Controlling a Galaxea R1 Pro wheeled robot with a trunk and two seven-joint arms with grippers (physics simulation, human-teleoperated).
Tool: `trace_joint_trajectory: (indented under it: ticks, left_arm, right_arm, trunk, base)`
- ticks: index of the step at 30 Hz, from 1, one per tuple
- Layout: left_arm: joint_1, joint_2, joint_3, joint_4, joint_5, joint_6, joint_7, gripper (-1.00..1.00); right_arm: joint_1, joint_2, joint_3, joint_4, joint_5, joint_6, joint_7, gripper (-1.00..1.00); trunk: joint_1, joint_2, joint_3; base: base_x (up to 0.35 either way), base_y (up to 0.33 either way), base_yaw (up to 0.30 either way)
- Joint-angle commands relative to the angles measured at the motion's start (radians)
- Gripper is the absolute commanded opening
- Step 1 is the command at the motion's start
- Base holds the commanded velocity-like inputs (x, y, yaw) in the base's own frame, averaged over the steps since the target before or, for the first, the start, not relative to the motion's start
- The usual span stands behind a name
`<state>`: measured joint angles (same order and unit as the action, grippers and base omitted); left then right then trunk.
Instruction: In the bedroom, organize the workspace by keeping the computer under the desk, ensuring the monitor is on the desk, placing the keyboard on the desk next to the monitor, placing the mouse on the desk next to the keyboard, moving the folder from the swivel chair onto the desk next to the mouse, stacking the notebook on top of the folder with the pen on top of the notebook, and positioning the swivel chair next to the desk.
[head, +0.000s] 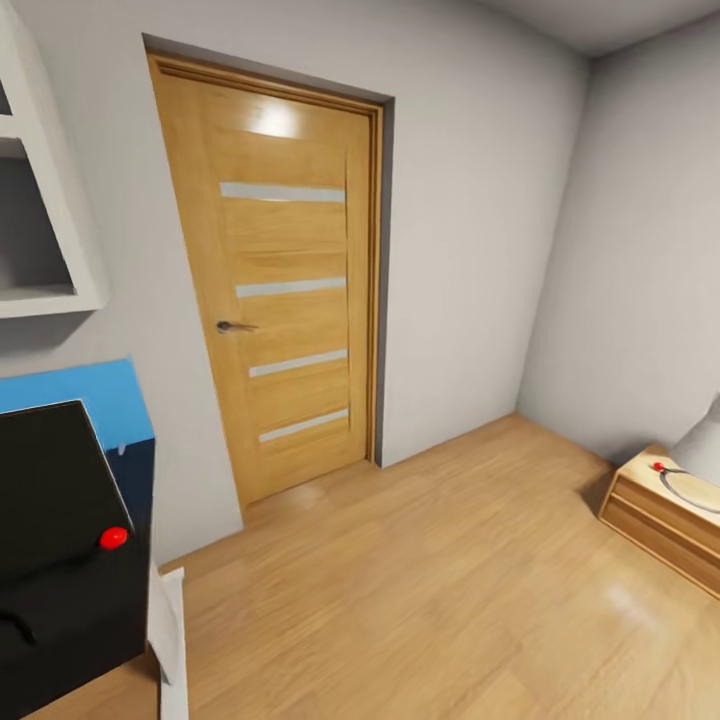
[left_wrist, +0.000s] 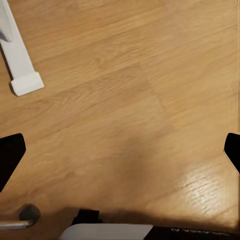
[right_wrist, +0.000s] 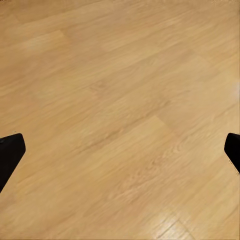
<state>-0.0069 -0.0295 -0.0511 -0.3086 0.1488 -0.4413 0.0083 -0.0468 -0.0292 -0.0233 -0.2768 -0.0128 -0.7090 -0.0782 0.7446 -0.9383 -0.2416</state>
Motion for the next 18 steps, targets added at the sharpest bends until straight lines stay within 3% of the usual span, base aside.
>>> trace_joint_trajectory:
  ticks: [1, 12, 18]
  left_arm:
    - [-0.001, 0.000, -0.006, 0.002, 0.009, -0.004, 0.001, 1.00]
    - [-0.001, 0.003, -0.006, 0.006, 0.010, -0.004, 0.001, 1.00]
    - [-0.001, 0.003, -0.006, 0.006, 0.011, -0.004, 0.001, 1.00]
  right_arm:
    - [-0.001, 0.000, 0.000, 0.001, -0.001, -0.003, 0.000, 1.00]
    - [-0.001, 0.001, -0.001, 0.017, -0.001, -0.003, 0.000, 1.00]
    - [-0.001, 0.002, -0.001, 0.019, 0.000, -0.005, 0.000, 1.00]
  trunk:
    - [0.001, -0.001, -0.001]
    - [0.001, -0.001, -0.001]
    - [0.001, -0.001, -0.001]
  base:
    - [0.303, -0.188, 0.000]
    - [0.301, -0.180, 0.000]
    - [0.315, -0.043, 0.000]
